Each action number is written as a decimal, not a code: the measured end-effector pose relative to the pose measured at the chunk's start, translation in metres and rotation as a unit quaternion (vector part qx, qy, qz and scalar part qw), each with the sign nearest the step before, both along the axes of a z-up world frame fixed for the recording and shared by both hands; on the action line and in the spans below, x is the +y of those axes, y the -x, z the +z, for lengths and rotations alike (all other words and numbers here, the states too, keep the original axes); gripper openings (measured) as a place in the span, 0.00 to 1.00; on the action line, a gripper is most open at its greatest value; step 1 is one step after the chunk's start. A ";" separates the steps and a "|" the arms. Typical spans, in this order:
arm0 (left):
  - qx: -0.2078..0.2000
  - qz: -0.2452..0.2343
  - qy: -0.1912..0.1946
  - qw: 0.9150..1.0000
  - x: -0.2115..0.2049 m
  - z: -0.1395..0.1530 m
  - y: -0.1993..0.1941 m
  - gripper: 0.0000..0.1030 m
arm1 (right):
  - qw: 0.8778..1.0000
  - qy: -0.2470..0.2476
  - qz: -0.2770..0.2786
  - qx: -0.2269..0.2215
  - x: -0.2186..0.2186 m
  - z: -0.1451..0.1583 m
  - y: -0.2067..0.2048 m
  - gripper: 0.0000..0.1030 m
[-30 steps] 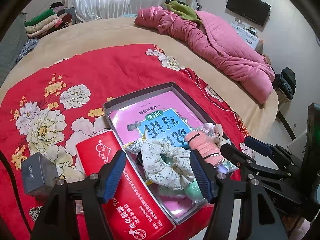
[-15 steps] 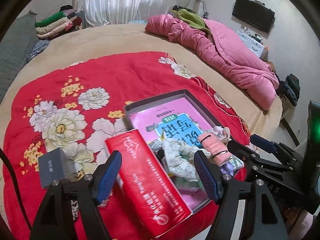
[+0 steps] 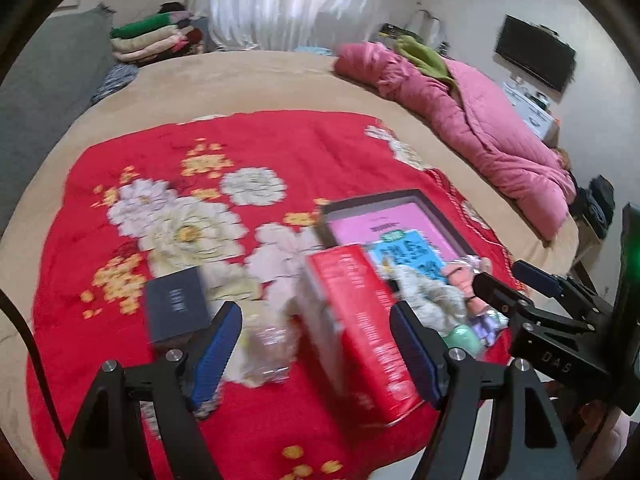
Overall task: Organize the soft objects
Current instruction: 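Withdraw both tools from the tray back toward the pile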
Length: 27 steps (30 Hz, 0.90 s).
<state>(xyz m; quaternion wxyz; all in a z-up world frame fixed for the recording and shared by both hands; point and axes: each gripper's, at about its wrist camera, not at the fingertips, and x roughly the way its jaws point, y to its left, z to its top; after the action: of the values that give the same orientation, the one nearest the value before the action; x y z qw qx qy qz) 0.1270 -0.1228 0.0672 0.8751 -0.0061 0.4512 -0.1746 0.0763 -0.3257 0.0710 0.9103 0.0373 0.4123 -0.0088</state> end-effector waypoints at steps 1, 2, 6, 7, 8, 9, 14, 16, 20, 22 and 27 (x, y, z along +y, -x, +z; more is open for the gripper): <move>-0.001 0.009 -0.002 1.000 0.011 0.001 0.001 0.74 | 1.000 0.001 0.007 -0.001 0.006 0.000 0.000 0.73; -0.002 0.018 -0.003 1.000 0.023 0.001 0.001 0.74 | 1.000 0.003 0.019 -0.001 0.016 0.000 -0.001 0.73; 0.001 0.059 0.000 0.998 0.069 0.000 0.003 0.74 | 0.998 0.012 0.058 0.000 0.049 -0.002 -0.003 0.73; 0.001 0.067 -0.001 0.998 0.079 -0.001 0.004 0.74 | 0.998 0.014 0.065 0.000 0.056 -0.002 -0.003 0.73; 0.002 0.074 -0.004 0.997 0.089 -0.002 0.005 0.74 | 0.997 0.016 0.072 0.001 0.062 -0.003 -0.003 0.73; 0.003 0.083 -0.007 0.997 0.099 -0.004 0.006 0.74 | 0.997 0.018 0.081 0.002 0.072 -0.004 -0.004 0.73; 0.016 0.109 -0.007 0.994 0.131 -0.016 0.009 0.74 | 0.993 0.024 0.116 0.011 0.108 -0.012 -0.004 0.73; 0.022 0.114 -0.010 0.993 0.140 -0.022 0.011 0.74 | 0.991 0.026 0.127 0.014 0.120 -0.016 -0.003 0.73; 0.036 0.118 -0.013 0.992 0.149 -0.038 0.015 0.74 | 0.988 0.024 0.151 0.027 0.146 -0.026 -0.003 0.73; 0.047 0.116 -0.016 0.992 0.153 -0.048 0.015 0.74 | 0.986 0.024 0.164 0.034 0.158 -0.032 -0.002 0.73; 0.070 0.118 -0.021 0.990 0.158 -0.072 0.014 0.74 | 0.982 0.027 0.181 0.051 0.178 -0.047 -0.001 0.73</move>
<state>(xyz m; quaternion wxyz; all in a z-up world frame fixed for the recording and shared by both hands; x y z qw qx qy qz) 0.1129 0.0348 -0.0045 0.8559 -0.0527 0.5111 -0.0595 0.0774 -0.1476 0.0238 0.8750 -0.0633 0.4580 0.1434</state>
